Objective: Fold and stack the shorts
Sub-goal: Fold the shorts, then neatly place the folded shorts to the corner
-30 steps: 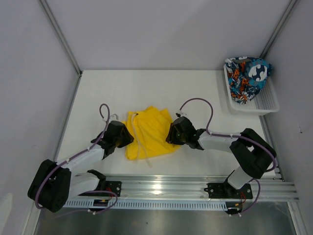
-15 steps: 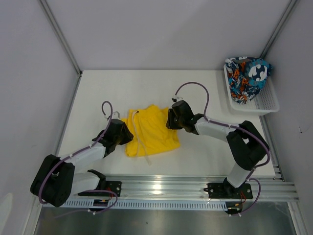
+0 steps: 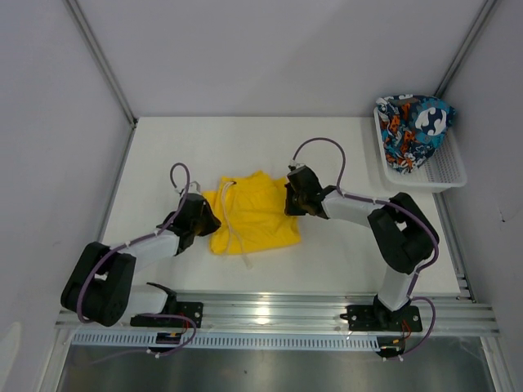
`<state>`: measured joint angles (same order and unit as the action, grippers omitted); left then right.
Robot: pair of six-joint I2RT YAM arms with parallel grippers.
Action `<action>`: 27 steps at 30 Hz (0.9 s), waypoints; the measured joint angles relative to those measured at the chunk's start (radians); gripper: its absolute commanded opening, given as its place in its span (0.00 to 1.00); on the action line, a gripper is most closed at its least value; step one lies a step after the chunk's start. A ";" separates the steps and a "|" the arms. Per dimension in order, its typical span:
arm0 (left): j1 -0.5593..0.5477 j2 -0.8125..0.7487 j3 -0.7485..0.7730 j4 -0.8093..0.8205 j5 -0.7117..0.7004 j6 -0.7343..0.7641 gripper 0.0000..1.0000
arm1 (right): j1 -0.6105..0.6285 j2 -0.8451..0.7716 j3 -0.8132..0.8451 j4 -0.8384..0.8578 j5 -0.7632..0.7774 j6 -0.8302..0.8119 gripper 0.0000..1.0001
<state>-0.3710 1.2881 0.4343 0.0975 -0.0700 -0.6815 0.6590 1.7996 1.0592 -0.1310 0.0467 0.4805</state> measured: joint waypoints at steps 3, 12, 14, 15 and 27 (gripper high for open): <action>0.053 0.018 0.000 0.019 0.035 -0.003 0.00 | -0.027 0.000 0.003 -0.002 -0.001 0.000 0.00; 0.073 0.023 0.004 0.018 0.054 -0.006 0.03 | -0.054 0.000 0.002 0.001 -0.023 0.014 0.52; 0.077 0.023 0.018 -0.002 0.049 -0.005 0.05 | -0.059 -0.001 0.002 0.001 -0.036 0.010 0.62; 0.079 0.023 0.027 -0.015 0.046 -0.003 0.05 | -0.060 -0.004 0.002 0.000 -0.043 0.014 0.66; 0.148 0.304 0.368 -0.168 0.038 0.022 0.00 | -0.069 -0.154 0.001 -0.022 -0.087 0.014 0.74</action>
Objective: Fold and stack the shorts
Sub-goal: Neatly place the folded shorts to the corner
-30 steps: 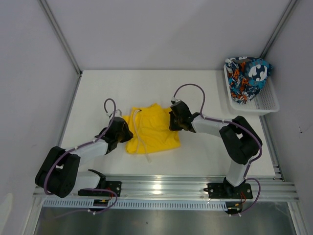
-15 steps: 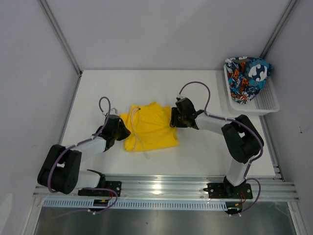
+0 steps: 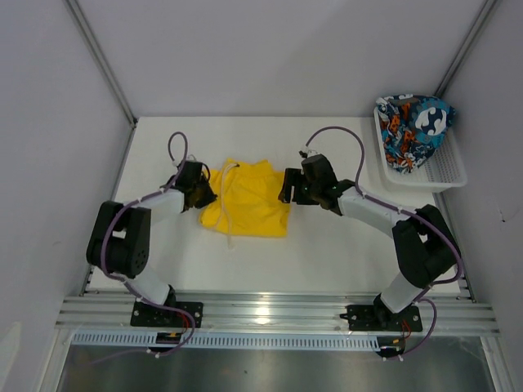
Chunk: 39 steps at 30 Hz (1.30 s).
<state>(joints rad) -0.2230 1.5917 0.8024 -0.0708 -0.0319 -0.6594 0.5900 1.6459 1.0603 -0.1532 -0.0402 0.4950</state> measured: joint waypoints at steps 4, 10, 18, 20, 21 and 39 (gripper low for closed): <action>0.069 0.126 0.171 -0.064 0.021 0.013 0.00 | -0.005 -0.008 0.000 0.001 -0.008 0.000 0.74; 0.221 0.224 0.374 -0.146 0.034 0.048 0.66 | -0.007 -0.008 -0.026 0.009 -0.034 0.002 0.74; 0.290 0.185 0.457 -0.275 -0.054 0.067 0.86 | -0.008 -0.008 -0.039 0.010 -0.056 0.002 0.74; 0.281 0.140 0.455 -0.319 -0.075 0.069 0.86 | -0.009 -0.008 -0.039 0.011 -0.058 0.001 0.74; 0.270 0.107 0.450 -0.329 -0.085 0.074 0.86 | -0.010 -0.008 -0.039 0.012 -0.059 0.001 0.74; -0.154 0.017 0.263 -0.344 -0.177 0.081 0.86 | -0.018 -0.008 -0.058 0.047 -0.087 0.001 0.74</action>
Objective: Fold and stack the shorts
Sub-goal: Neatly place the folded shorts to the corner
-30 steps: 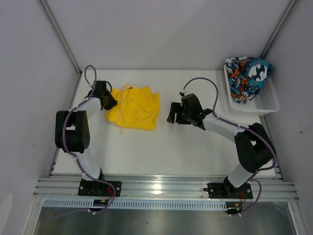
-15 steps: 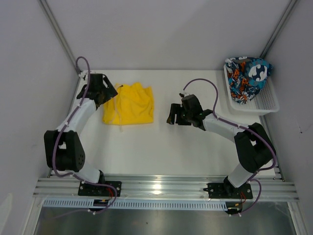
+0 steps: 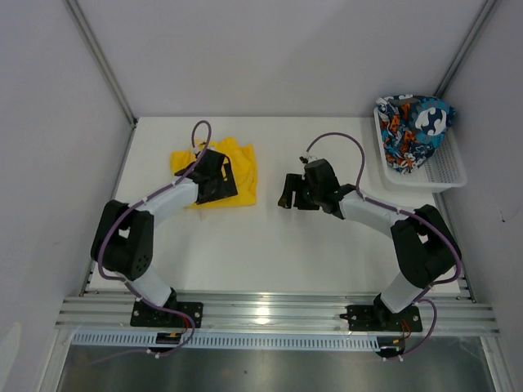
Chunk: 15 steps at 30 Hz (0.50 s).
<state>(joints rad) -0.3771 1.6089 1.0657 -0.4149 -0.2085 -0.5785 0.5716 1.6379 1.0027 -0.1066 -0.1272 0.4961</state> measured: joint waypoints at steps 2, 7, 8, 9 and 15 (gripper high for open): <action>-0.005 0.035 0.002 0.008 0.015 0.012 0.86 | -0.001 0.000 -0.008 0.008 -0.004 0.000 0.74; -0.001 0.167 0.085 -0.026 0.029 0.039 0.86 | -0.005 0.000 -0.026 0.016 -0.019 0.000 0.74; 0.002 0.192 0.111 -0.042 0.031 0.042 0.85 | -0.005 0.000 -0.028 0.017 -0.021 0.000 0.74; 0.008 0.225 0.143 -0.053 0.036 0.049 0.85 | -0.005 0.000 -0.032 0.022 -0.025 0.000 0.74; 0.061 0.379 0.334 -0.123 0.060 0.069 0.85 | -0.006 0.000 -0.045 0.039 -0.051 0.000 0.74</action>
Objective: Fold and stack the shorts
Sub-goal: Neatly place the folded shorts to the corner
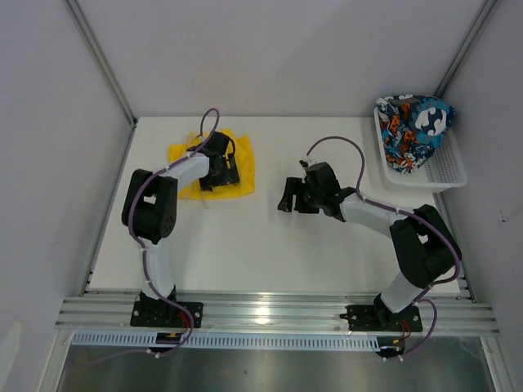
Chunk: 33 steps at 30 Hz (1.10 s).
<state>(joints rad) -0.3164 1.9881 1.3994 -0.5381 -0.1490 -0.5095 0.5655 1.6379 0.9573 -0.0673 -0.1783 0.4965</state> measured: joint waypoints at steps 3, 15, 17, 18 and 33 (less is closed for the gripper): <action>0.034 0.045 0.073 -0.020 0.012 0.013 0.84 | -0.001 0.000 -0.004 0.008 -0.015 0.000 0.74; 0.193 0.319 0.528 -0.146 0.075 0.084 0.83 | -0.005 0.000 -0.024 0.067 -0.071 0.008 0.74; 0.206 0.398 0.670 -0.184 0.079 0.092 0.83 | -0.005 0.000 -0.026 0.072 -0.074 0.009 0.74; 0.209 0.422 0.714 -0.192 0.083 0.093 0.83 | -0.005 0.000 -0.027 0.074 -0.074 0.008 0.74; 0.167 -0.167 0.098 -0.032 0.146 0.061 0.92 | -0.105 -0.224 -0.022 -0.015 0.232 0.089 0.99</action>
<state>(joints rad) -0.1497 1.8210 1.4979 -0.5705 -0.0032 -0.4488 0.4603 1.4143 0.9356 -0.0826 0.0540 0.5858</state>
